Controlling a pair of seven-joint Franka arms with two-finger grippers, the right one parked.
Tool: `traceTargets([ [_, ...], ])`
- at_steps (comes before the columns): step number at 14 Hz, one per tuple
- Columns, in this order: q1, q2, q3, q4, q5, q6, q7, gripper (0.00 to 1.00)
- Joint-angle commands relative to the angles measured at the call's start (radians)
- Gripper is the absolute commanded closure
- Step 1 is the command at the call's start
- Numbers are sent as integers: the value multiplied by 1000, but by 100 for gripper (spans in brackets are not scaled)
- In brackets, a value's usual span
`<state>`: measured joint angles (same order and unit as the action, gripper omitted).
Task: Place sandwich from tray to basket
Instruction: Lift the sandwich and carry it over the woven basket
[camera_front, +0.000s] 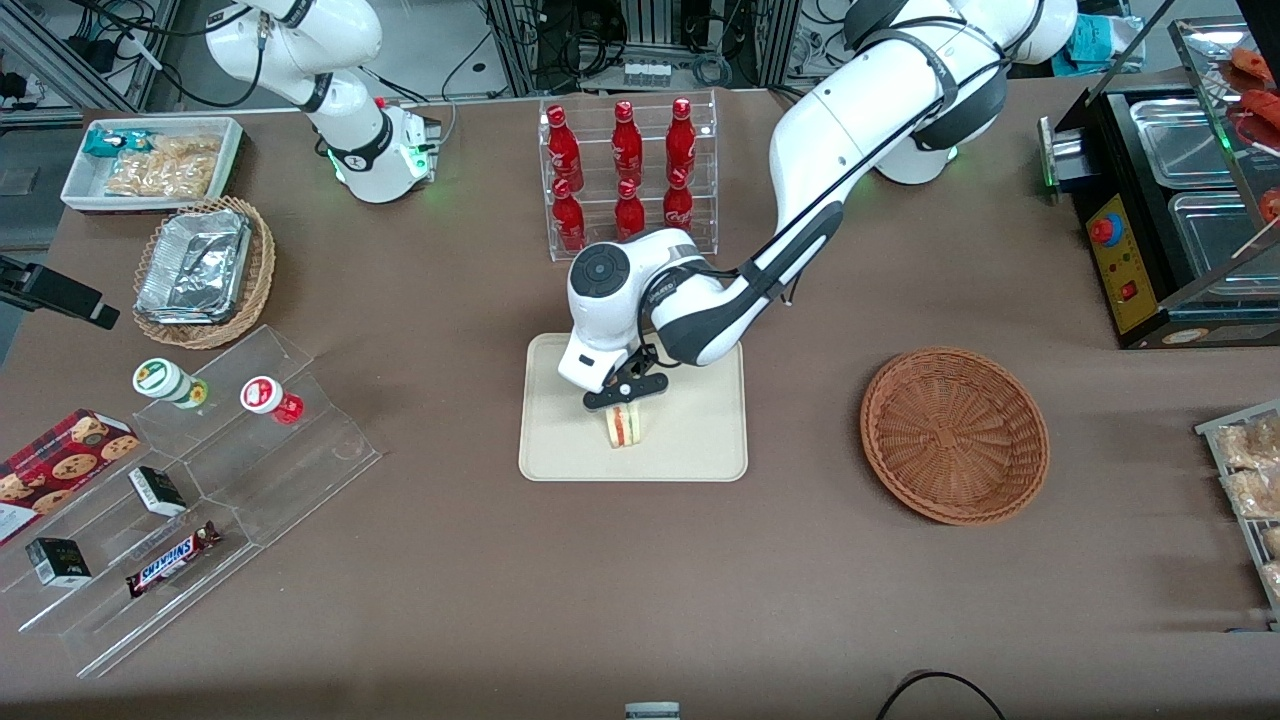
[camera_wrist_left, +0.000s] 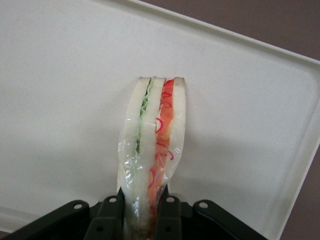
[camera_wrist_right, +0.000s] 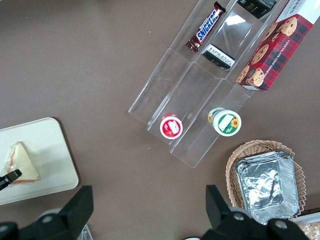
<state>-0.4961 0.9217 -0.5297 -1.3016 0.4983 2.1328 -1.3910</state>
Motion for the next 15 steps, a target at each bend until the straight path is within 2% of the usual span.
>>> traceTargets([
  [1, 5, -30, 8, 15, 17, -27, -86, 88],
  [6, 209, -217, -4, -16, -13, -296, -56, 90],
  [8, 296, -279, -4, -44, -36, -411, 118, 91],
  [10, 371, -319, -1, -47, -95, -497, 278, 91],
  [11, 414, -325, -1, -47, -95, -531, 346, 91],
  [13, 506, -346, -1, -100, -93, -539, 461, 90],
  [15, 591, -385, 7, -229, -105, -443, 550, 91],
])
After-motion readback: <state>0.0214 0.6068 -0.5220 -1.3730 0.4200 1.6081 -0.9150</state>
